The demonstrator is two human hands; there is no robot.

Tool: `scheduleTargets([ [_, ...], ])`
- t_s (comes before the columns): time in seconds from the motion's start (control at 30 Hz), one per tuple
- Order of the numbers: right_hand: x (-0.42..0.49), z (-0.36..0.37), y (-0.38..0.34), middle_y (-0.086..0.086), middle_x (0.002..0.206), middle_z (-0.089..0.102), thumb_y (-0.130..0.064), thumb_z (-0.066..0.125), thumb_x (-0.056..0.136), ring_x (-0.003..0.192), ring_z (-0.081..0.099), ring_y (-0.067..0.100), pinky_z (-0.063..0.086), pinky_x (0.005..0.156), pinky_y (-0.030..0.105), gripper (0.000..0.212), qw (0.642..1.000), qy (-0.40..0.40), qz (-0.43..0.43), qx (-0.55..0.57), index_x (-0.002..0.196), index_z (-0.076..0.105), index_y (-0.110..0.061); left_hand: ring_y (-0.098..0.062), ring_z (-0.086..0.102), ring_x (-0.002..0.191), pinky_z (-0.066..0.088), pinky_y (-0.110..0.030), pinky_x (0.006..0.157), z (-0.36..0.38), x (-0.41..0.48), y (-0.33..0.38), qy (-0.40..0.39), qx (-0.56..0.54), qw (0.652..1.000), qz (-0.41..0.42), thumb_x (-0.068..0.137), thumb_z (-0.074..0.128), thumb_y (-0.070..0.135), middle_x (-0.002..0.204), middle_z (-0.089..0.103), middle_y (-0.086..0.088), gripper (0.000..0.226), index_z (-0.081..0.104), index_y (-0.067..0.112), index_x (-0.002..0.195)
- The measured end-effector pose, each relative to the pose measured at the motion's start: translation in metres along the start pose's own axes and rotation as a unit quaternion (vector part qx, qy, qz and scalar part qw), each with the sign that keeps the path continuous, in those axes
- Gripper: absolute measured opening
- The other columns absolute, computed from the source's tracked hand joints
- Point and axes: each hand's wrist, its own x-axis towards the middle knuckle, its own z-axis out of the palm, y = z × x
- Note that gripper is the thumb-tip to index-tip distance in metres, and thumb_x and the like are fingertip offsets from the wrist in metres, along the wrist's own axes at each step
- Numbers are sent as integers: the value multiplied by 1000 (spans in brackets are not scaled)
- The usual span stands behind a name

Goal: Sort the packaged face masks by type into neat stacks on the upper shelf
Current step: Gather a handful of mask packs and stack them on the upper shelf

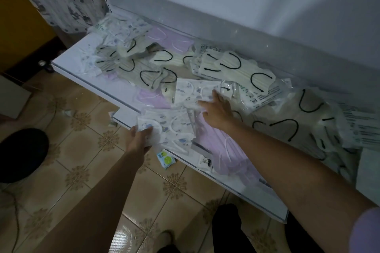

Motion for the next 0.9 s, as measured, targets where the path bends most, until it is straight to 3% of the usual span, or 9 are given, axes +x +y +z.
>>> scheduleTargets([
  [0.1,2,3,-5,10,158,-2,-16,43,94,145,1,26,9,114,56,56,999,-20,9,-32,146,28,-31,-18,55,82,46,-27,64,-6,1,1,10,15,1000,9,85,61,9,105,56,-7,29,54,21,111],
  [0.27,0,-10,-11,2,157,11,-10,48,90,145,7,19,6,113,61,64,992,87,-22,-83,148,21,-14,-22,54,89,45,-27,66,-3,-1,-1,17,22,1000,5,86,62,11,104,55,-7,35,53,18,119],
  [0.47,-7,-36,-26,13,139,45,-4,47,83,129,42,28,34,106,43,50,953,239,-121,140,133,48,-5,-20,53,86,44,-27,61,1,-1,-3,-6,55,998,18,90,58,18,114,52,-12,32,49,14,120],
  [0.53,-17,-35,-33,12,133,52,-4,48,82,121,51,29,41,100,38,46,955,199,-156,152,126,57,-8,-24,53,98,46,-30,68,2,-2,-2,6,43,999,3,93,54,29,122,52,-14,29,48,16,118],
  [0.6,-29,-24,-39,9,134,53,-4,49,84,122,50,25,39,100,32,46,971,90,-187,118,128,57,-15,-27,52,105,45,-35,79,4,-4,0,11,4,999,-36,93,46,46,118,52,-11,44,47,16,124],
  [0.67,-40,-5,-44,7,142,45,-6,48,88,128,44,24,37,101,35,55,973,-31,-230,-3,139,45,-27,-27,53,103,43,-37,84,5,-4,2,0,-29,998,-60,90,42,58,113,52,-9,53,46,17,123],
  [0.73,-46,14,-43,5,151,30,-8,46,91,136,33,25,34,102,38,62,962,-93,-235,-105,144,32,-36,-29,54,102,46,-36,77,7,-4,3,-12,1,999,-42,89,52,50,114,53,-14,44,47,15,115],
  [0.8,-52,24,-44,5,155,22,-7,47,89,140,26,25,30,106,37,65,976,-71,-193,-75,145,30,-35,-30,52,98,46,-32,64,3,-3,3,-24,52,998,17,90,60,25,122,51,-23,30,46,8,109],
  [0.9,-65,15,-56,11,147,30,-18,58,87,133,34,31,35,105,38,72,994,50,-51,81,149,22,-25,-29,52,94,44,-30,59,-13,-10,10,-68,63,994,56,89,62,15,126,50,-21,41,45,7,126],
])
